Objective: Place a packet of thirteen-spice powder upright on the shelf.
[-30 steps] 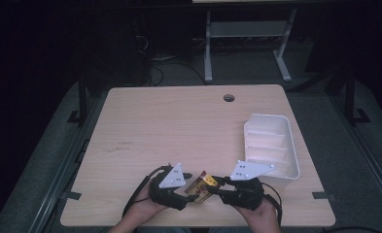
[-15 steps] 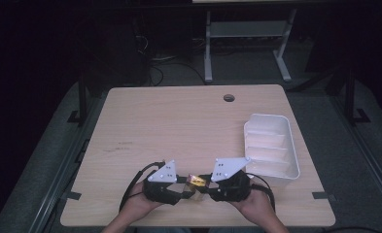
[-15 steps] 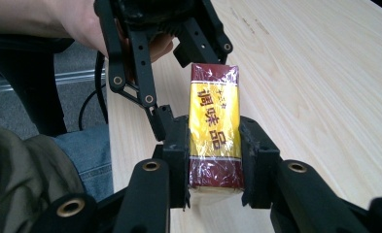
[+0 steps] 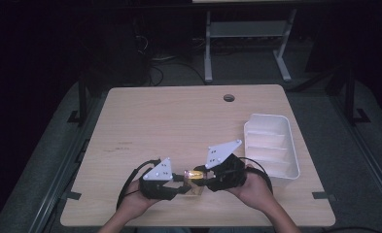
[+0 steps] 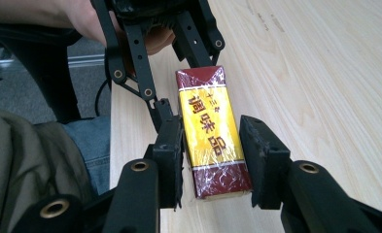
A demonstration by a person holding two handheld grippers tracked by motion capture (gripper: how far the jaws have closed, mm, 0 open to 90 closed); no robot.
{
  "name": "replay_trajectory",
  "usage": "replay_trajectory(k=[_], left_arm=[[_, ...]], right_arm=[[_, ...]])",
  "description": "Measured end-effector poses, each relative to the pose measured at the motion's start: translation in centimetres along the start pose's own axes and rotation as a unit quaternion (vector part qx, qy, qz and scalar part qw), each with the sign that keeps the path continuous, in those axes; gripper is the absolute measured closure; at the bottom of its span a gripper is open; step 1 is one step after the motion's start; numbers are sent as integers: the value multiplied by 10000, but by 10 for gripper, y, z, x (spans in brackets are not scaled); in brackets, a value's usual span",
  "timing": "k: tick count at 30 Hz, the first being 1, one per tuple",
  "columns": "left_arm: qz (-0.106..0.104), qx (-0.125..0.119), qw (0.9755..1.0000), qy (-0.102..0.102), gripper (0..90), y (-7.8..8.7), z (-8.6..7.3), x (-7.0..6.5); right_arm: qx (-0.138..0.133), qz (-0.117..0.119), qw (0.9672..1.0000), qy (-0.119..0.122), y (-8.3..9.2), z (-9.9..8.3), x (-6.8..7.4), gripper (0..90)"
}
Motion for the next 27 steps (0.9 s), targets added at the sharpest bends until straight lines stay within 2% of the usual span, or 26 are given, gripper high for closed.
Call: replay_trajectory(k=[4, 6, 9, 13, 17, 20, 26, 27], left_arm=[[-72, 21, 10000, -28, 643, 0, 0, 0], [-139, 34, 9999, -37, 636, -1, -1, -1], [-171, -22, 9998, 30, 620, -3, 0, -2], [-29, -133, 9998, 129, 538, 1, 0, 4], [118, -189, 9994, 246, 498, 7, -2, 11], [287, -161, 9991, 266, 486, 9, -4, 16], [435, -174, 9983, 347, 453, 13, -6, 23], [503, -178, 9979, 369, 446, 15, -7, 26]], right_arm=[[142, 131, 9997, 118, 0, 1, -1, 654], [325, 286, 9985, 330, 1, 2, 0, 681], [432, 396, 9975, 404, 2, 4, -1, 683], [638, 441, 9958, 494, 3, 4, -6, 684], [658, 457, 9956, 479, 7, 3, -12, 683], [688, 372, 9958, 487, 14, 3, -19, 683], [725, 268, 9959, 472, 29, 2, -30, 682], [762, 220, 9957, 486, 36, 2, -35, 683]])
Point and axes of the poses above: each handheld gripper's, and its own axes: y roughly backward along the jaws, z roughly out of its top, x roughly to its left, the point moved 4 cm from there along -y, roughly forward along the jaws, and after that the axes turned 7 degrees about y, right-handed, at the moved point
